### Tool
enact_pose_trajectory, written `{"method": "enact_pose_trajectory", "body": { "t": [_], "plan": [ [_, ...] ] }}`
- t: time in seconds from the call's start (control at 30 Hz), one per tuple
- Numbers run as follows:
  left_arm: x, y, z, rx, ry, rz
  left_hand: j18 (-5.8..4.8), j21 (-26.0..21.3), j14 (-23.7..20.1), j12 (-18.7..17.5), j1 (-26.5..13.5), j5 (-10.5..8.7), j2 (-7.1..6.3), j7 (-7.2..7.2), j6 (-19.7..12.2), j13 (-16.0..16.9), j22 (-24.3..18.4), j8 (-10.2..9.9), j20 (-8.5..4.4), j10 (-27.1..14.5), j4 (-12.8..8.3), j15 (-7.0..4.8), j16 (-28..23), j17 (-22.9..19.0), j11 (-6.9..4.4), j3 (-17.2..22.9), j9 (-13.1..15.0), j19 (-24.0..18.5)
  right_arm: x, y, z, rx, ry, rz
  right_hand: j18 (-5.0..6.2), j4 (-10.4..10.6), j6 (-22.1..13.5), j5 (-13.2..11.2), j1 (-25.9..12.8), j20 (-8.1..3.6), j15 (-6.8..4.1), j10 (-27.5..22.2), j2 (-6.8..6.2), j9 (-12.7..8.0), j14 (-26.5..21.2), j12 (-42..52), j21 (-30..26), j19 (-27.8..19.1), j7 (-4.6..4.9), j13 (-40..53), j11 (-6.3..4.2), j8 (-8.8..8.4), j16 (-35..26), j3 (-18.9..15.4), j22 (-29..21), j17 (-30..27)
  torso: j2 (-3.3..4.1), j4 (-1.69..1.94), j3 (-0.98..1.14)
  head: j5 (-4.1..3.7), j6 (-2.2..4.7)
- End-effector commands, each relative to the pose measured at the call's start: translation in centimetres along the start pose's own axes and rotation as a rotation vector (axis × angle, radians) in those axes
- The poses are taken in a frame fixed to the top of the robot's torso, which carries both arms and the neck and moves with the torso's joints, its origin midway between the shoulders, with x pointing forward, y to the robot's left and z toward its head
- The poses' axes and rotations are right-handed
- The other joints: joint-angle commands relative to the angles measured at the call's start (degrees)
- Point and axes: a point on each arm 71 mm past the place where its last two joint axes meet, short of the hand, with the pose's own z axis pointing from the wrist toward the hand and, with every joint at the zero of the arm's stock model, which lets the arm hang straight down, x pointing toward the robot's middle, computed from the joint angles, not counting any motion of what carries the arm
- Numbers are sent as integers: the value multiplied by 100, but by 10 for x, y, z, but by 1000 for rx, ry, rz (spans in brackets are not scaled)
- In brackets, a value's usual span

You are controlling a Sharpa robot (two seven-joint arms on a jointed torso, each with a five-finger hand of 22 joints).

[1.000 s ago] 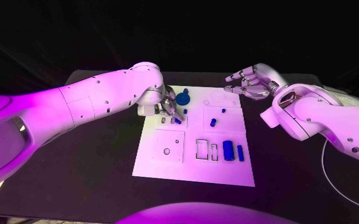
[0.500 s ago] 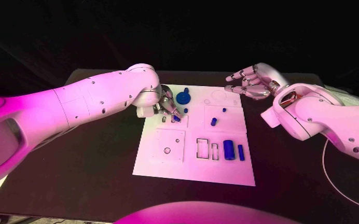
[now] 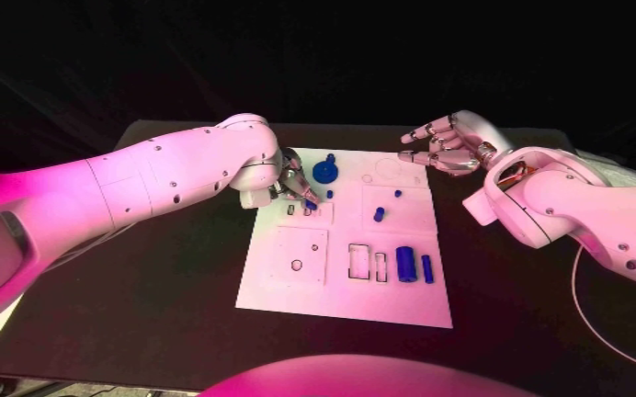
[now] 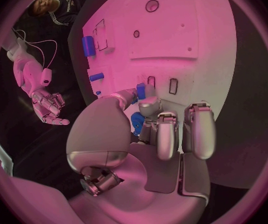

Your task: Assemble the parts on the task board

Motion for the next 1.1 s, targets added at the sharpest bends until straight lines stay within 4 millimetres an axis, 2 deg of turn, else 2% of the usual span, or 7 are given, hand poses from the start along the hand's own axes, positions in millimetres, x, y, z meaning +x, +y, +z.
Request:
{"method": "enact_pose_trajectory", "body": {
  "t": [0.03,0.37,0.73,1.1],
  "plan": [
    [0,1,-1,-30,-26,74,-99,30,593,23,-39,31,-27,-32,13,7,737,29,-9,47,-1079,-16,17,1507,0,1089,8,222,1,0,0,-8,12,-9,-14,27,27,36,-18,-16,4,40,46,7,446,27,19,42,3,0,-6,33,-35,-1,10,773,-3,2,-4,2,-14],
    [6,3,-1,-59,-4,166,-99,30,593,29,-42,41,-64,-36,32,17,740,21,-11,65,-1126,-17,17,1507,-4,1112,10,223,2,0,0,-8,14,-8,-14,27,27,36,-18,-16,4,40,46,7,446,27,19,42,3,0,-6,33,-35,-1,10,773,-2,-4,-8,36,-20],
    [7,7,-2,-71,11,188,-101,35,593,26,-46,47,-83,-38,52,16,748,15,-12,75,-1152,-17,17,1507,-6,1127,8,226,2,0,0,-6,17,-4,-14,30,28,41,-21,-16,4,40,45,7,446,25,18,42,3,-1,-6,33,-35,-3,8,773,3,-9,-4,52,-50],
    [9,6,-1,-70,18,195,-97,21,593,17,-46,49,-86,-39,56,4,733,14,-12,72,-1156,-17,17,1507,-6,1130,8,218,3,0,0,-8,20,-2,-13,36,29,51,-27,-16,4,38,44,6,446,23,17,40,3,-4,-6,33,-35,-8,5,774,-2,-7,-1,67,-49]
  ]
}}
